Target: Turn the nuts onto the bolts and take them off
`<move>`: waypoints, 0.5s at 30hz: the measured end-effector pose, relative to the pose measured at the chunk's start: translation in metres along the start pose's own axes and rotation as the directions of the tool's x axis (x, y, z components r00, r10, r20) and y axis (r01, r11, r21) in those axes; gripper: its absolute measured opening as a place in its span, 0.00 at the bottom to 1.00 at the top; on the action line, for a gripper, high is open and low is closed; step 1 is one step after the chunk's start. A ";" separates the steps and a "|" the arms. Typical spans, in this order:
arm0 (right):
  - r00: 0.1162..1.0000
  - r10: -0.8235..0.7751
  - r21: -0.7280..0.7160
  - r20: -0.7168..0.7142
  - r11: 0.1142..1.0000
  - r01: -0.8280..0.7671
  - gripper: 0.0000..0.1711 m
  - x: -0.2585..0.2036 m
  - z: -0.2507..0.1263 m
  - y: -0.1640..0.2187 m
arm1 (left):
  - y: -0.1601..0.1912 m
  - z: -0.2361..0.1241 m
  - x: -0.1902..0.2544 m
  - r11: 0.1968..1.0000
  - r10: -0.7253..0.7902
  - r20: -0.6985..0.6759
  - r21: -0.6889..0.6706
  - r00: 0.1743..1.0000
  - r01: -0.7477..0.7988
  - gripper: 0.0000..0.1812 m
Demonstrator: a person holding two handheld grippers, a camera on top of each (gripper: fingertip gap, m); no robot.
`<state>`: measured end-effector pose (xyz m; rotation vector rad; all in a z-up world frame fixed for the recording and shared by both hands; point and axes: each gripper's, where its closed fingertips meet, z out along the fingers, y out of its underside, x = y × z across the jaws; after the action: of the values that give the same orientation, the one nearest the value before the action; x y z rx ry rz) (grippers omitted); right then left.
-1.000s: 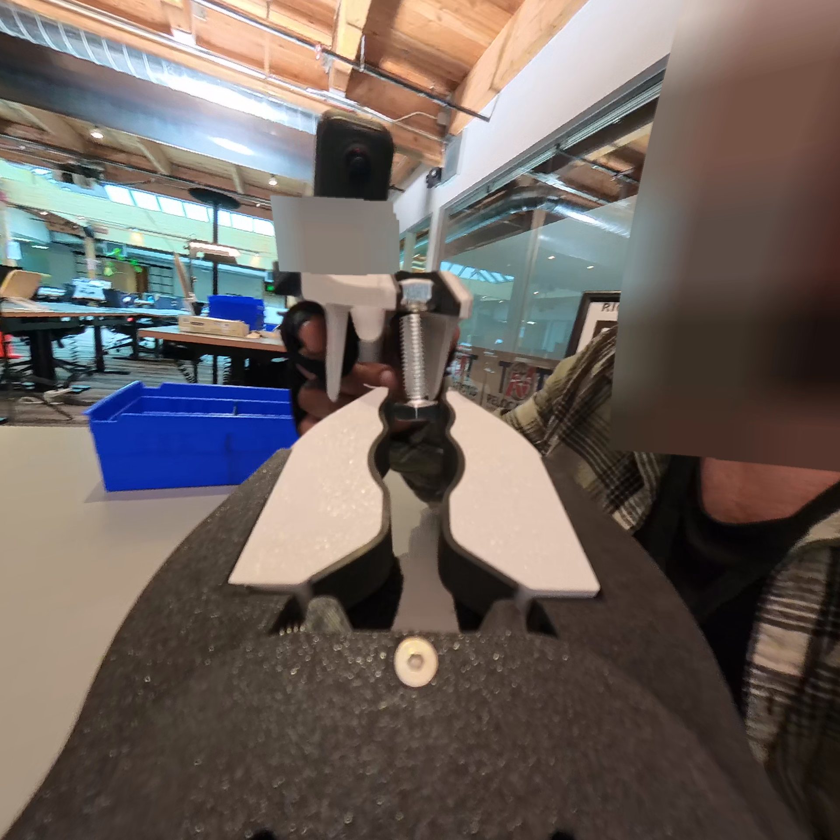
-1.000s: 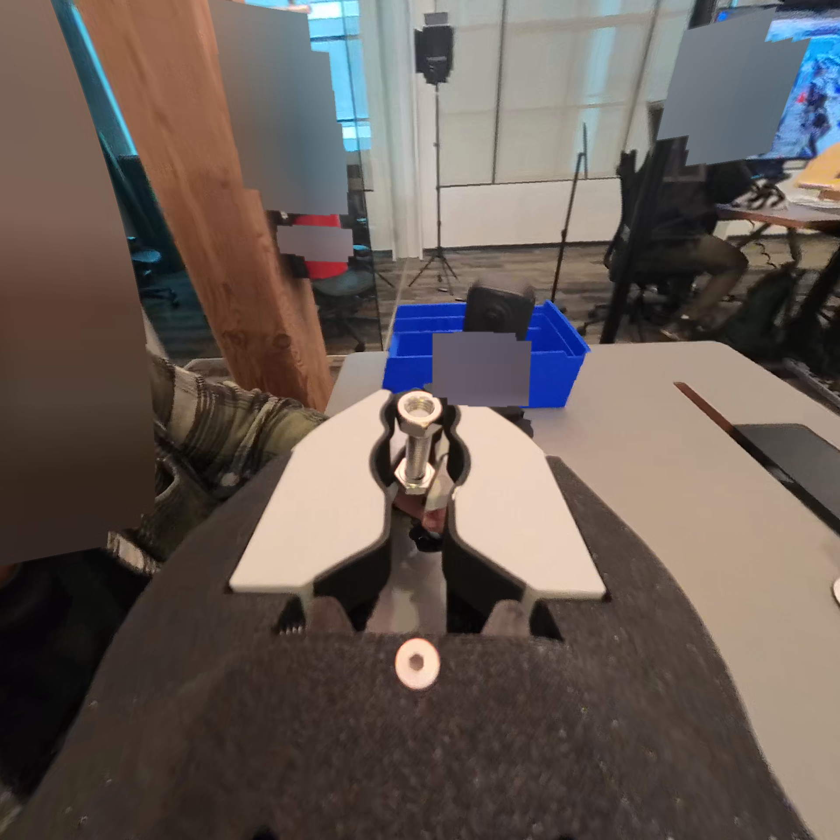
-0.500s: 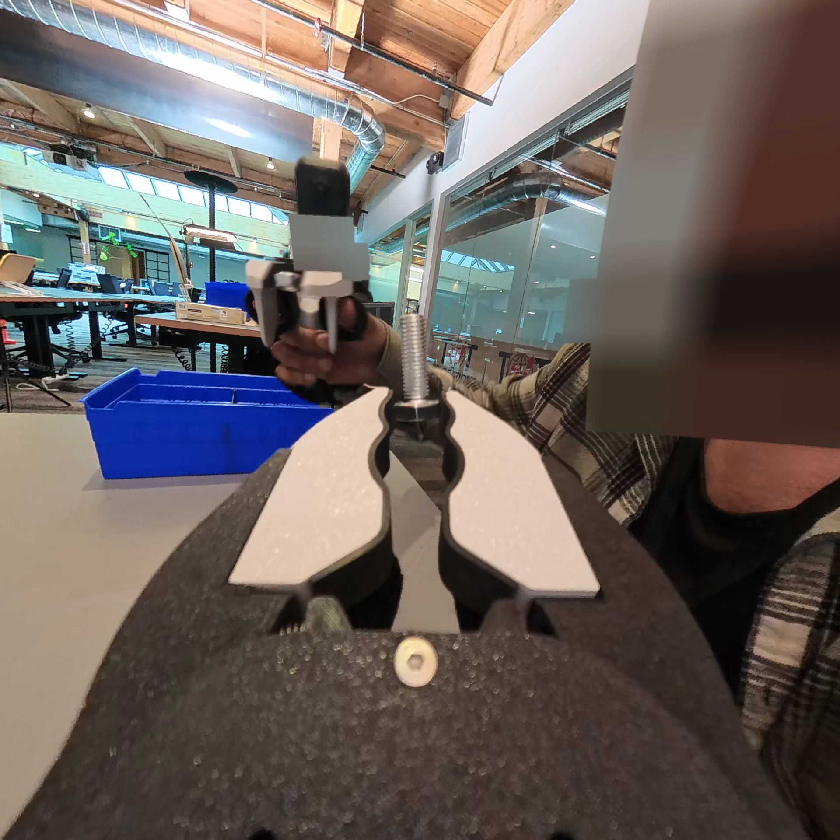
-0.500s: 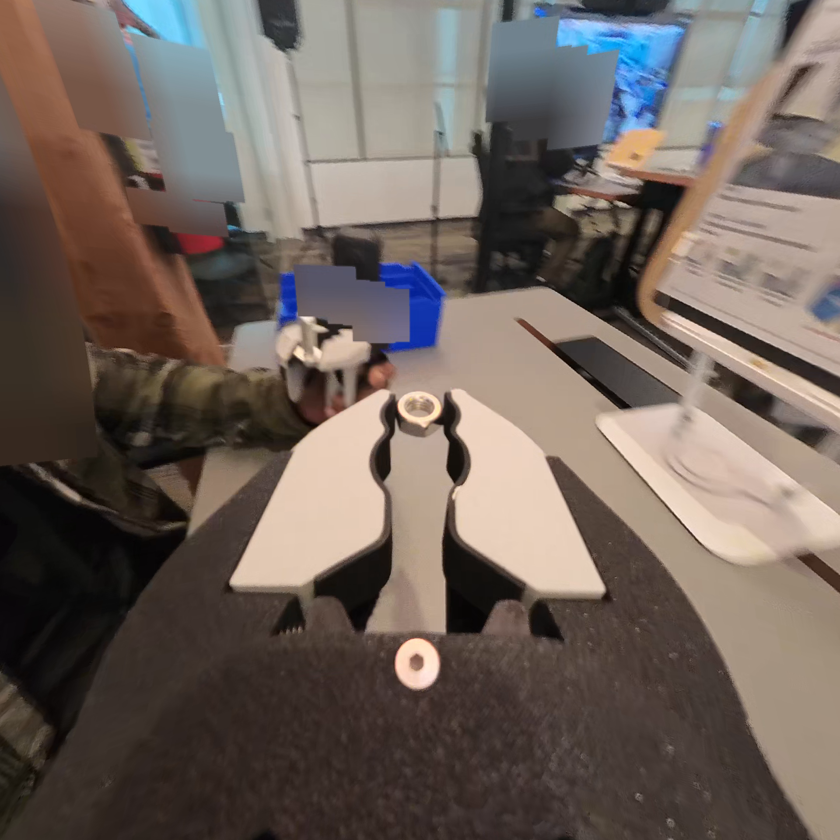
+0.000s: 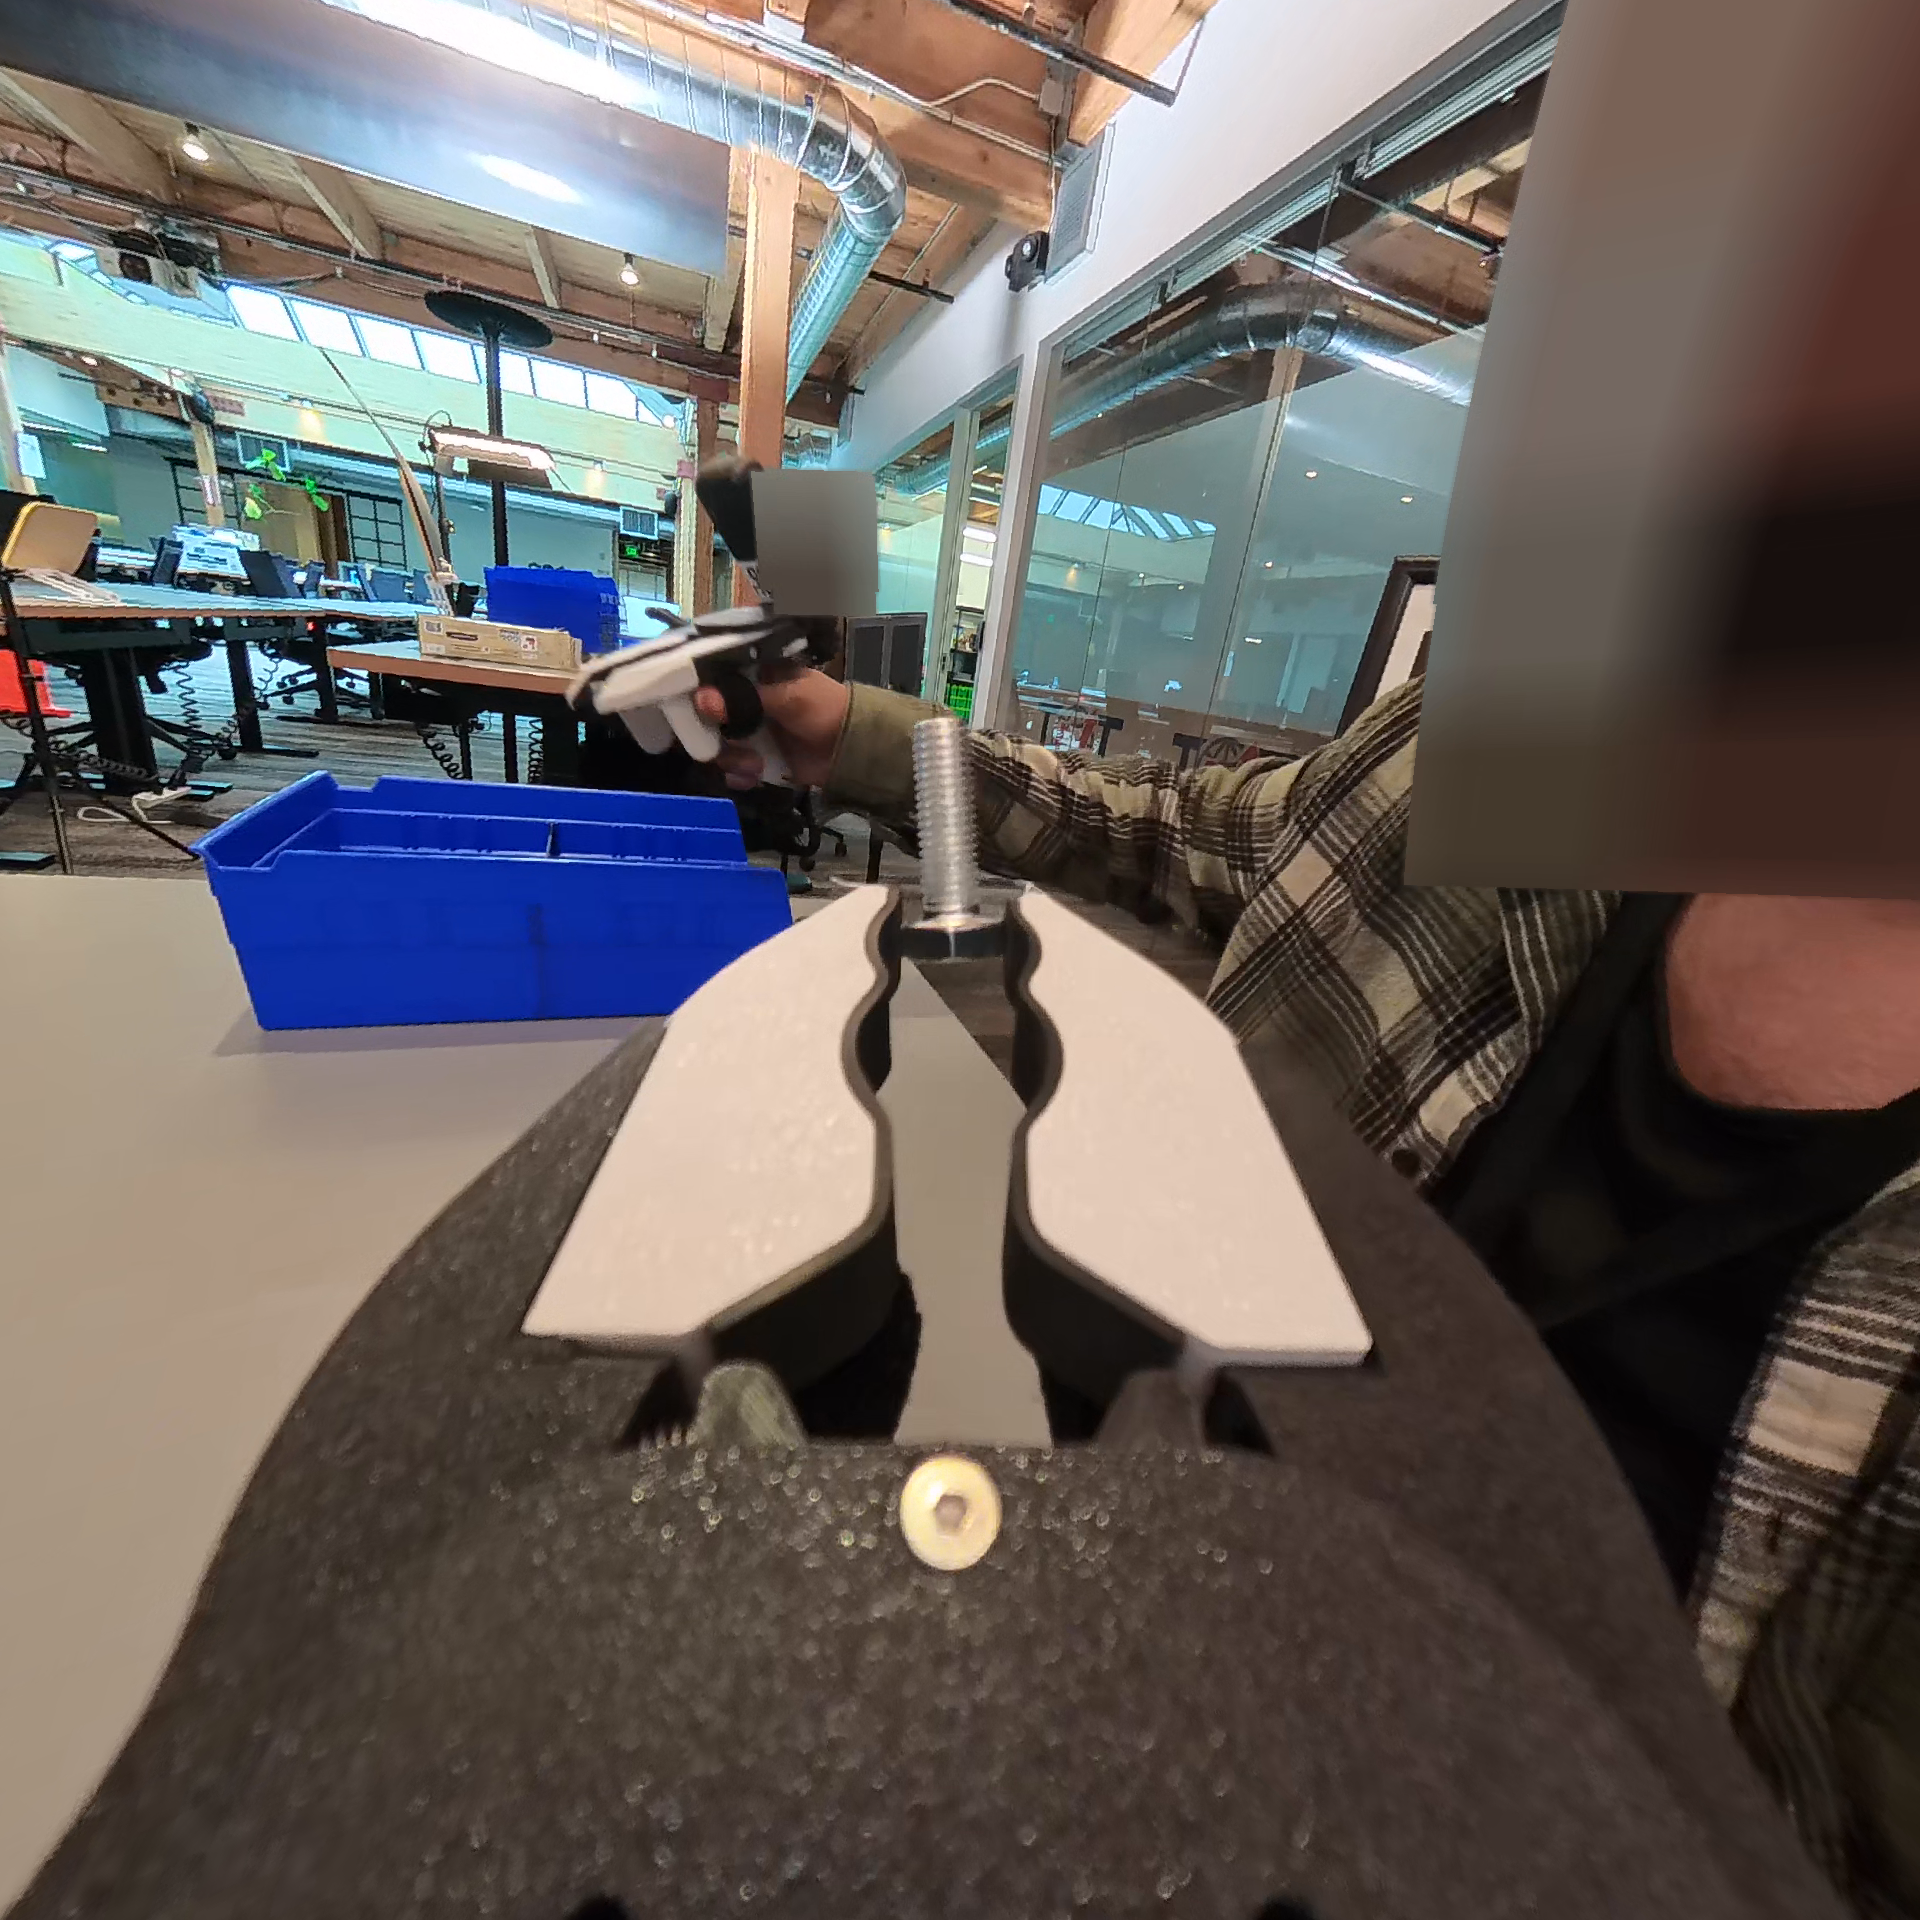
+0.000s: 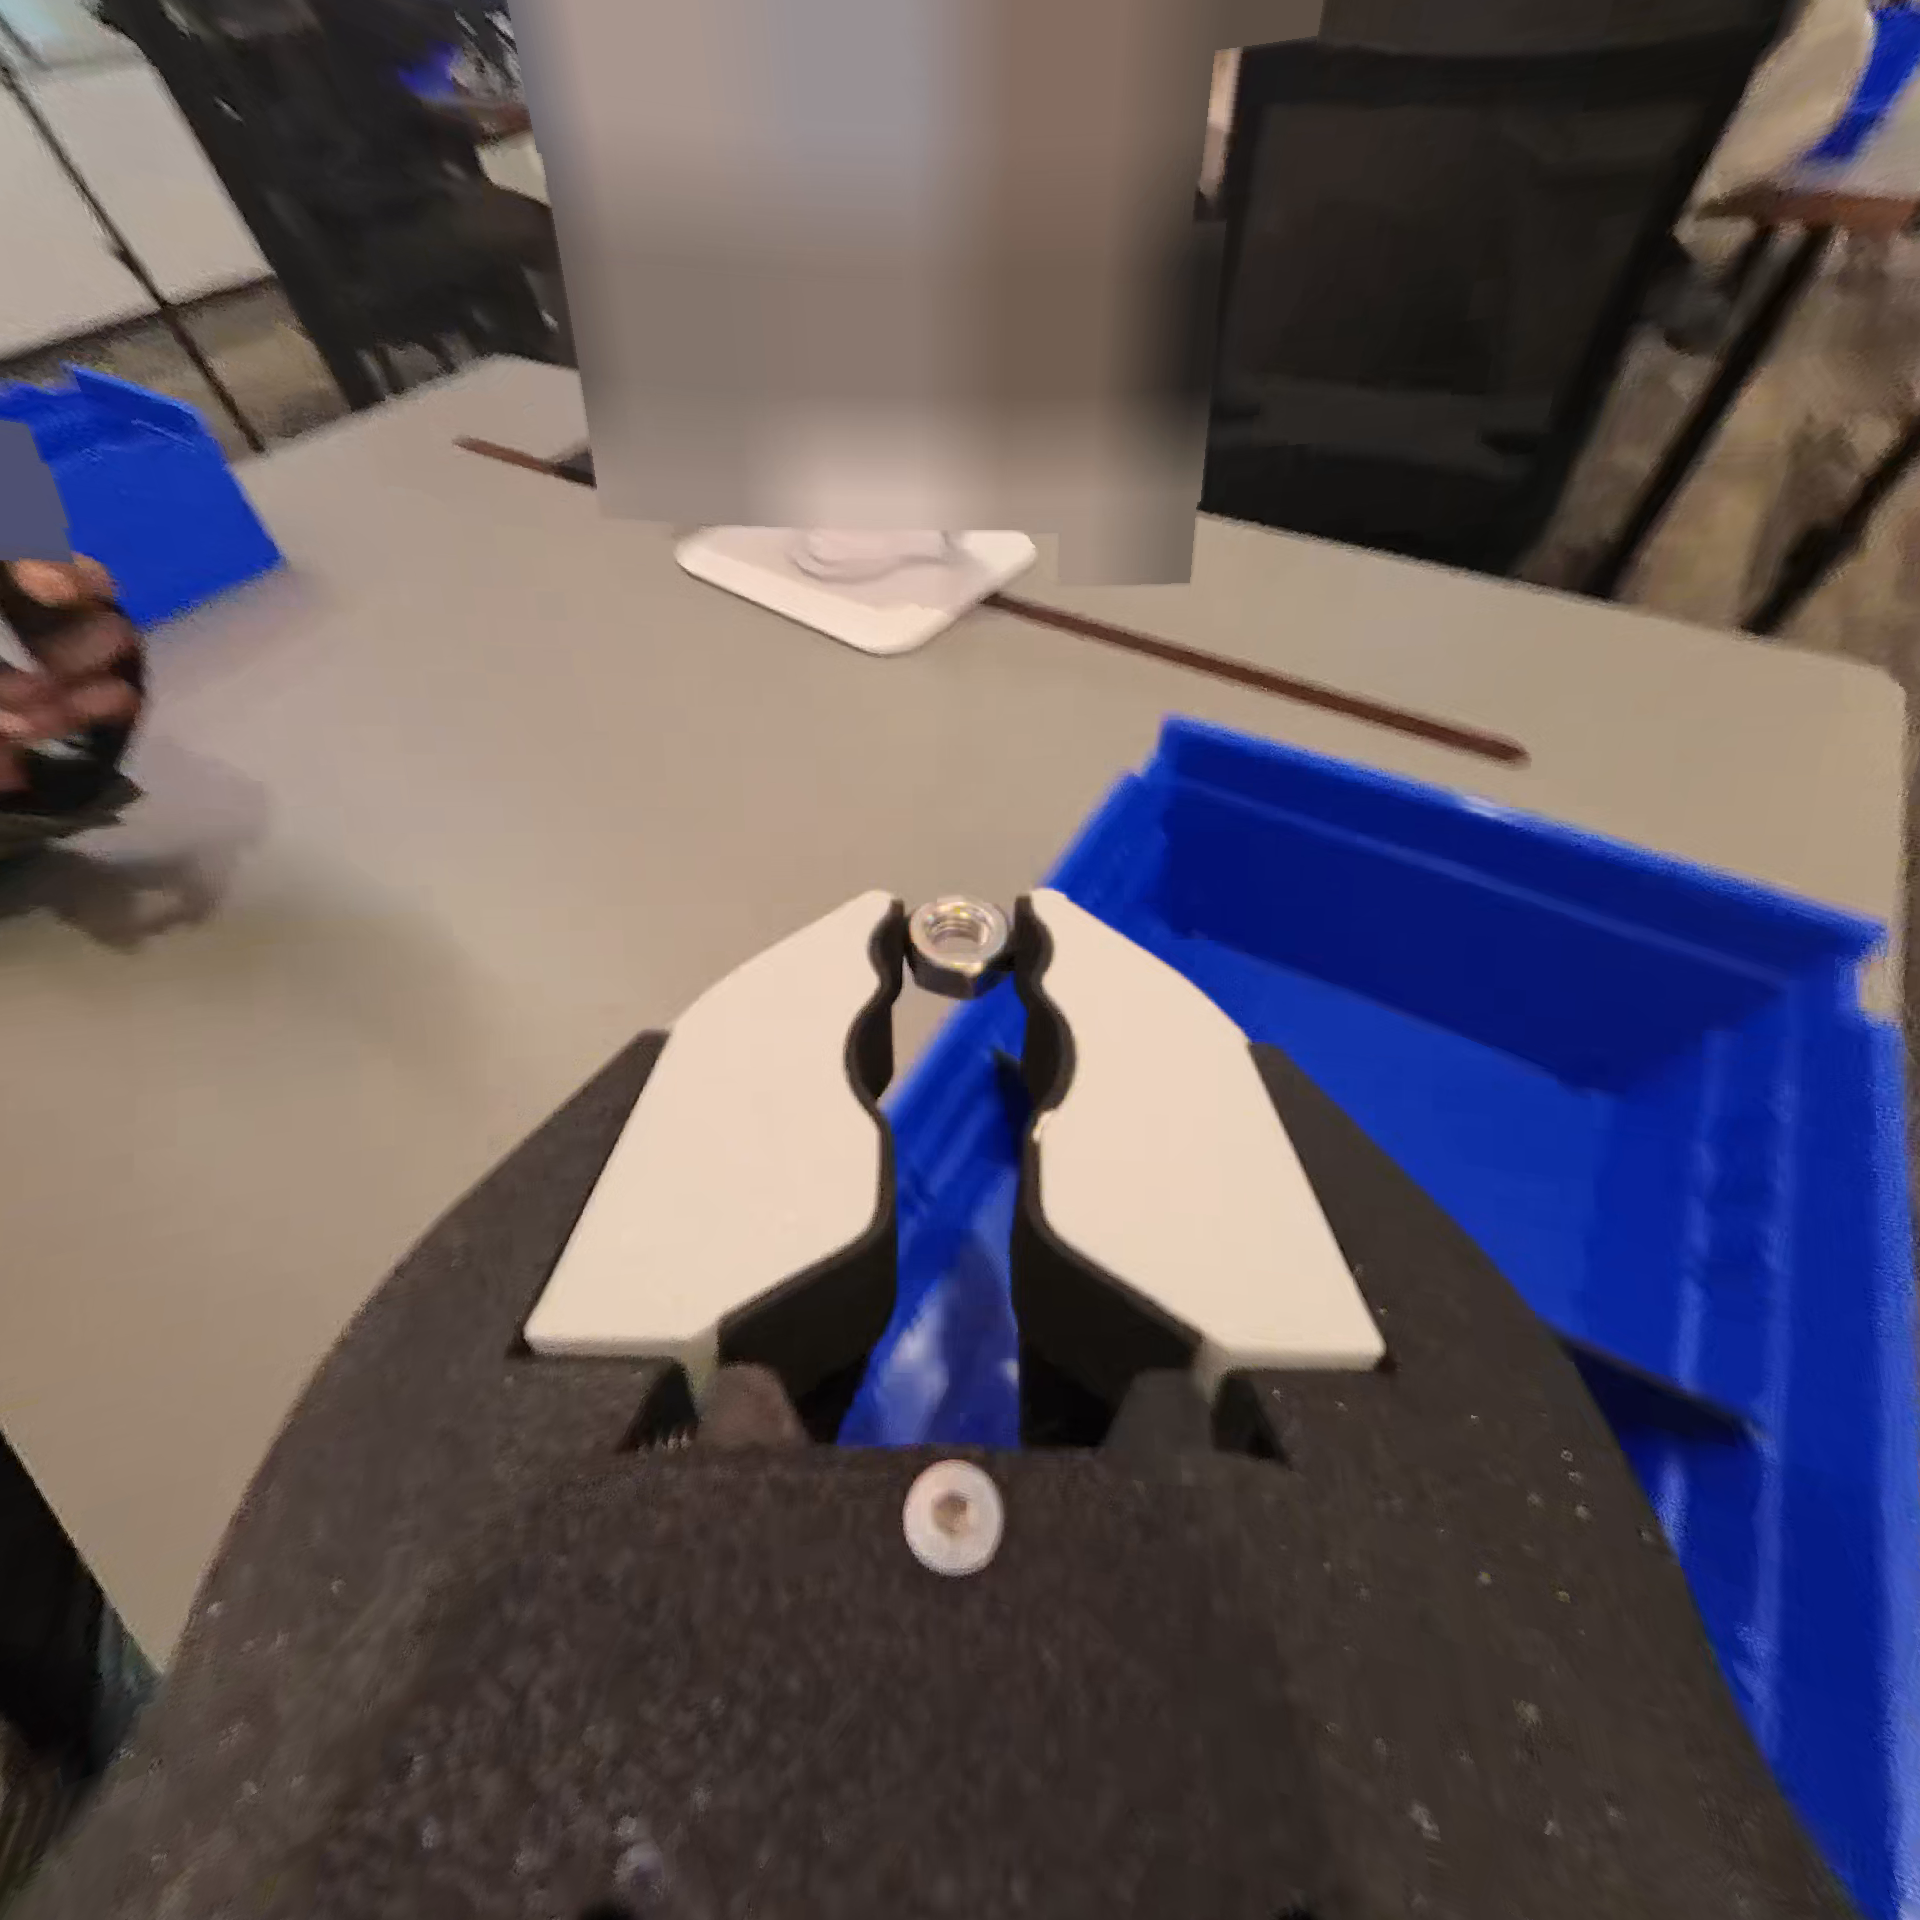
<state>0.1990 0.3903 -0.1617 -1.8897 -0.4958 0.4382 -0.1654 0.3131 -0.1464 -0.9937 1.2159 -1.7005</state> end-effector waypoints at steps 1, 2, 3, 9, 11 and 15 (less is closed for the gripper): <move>1.000 0.010 -0.044 -0.025 0.999 -0.011 0.11 0.008 -0.005 0.013 | 0.001 0.000 0.000 1.000 0.001 0.001 -0.003 1.000 -0.001 0.10; 0.998 0.025 -0.105 -0.053 0.994 -0.030 0.11 0.015 -0.010 0.029 | 0.001 0.001 0.000 1.000 0.001 0.001 -0.007 1.000 -0.001 0.10; 0.996 0.038 -0.172 -0.080 0.984 -0.051 0.11 0.022 -0.015 0.045 | 0.002 0.001 0.000 1.000 0.002 0.003 -0.011 1.000 -0.002 0.10; 0.988 0.017 -0.545 -0.152 0.833 -0.099 0.12 0.039 -0.025 0.138 | 0.007 0.004 -0.002 0.999 0.007 0.018 -0.033 1.000 -0.007 0.10; 0.989 0.028 -0.589 -0.146 0.801 -0.109 0.12 0.040 -0.021 0.154 | 0.007 0.004 -0.003 0.999 0.012 0.023 -0.035 1.000 -0.011 0.10; 0.989 0.025 -0.588 -0.147 0.802 -0.107 0.22 0.044 -0.016 0.158 | 0.007 0.004 -0.003 0.999 0.022 0.032 -0.039 0.999 -0.021 0.10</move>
<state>0.2651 0.3487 -0.3065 -2.5363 -0.5169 0.2035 -0.1596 0.3132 -0.1524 -1.0244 1.2382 -1.6438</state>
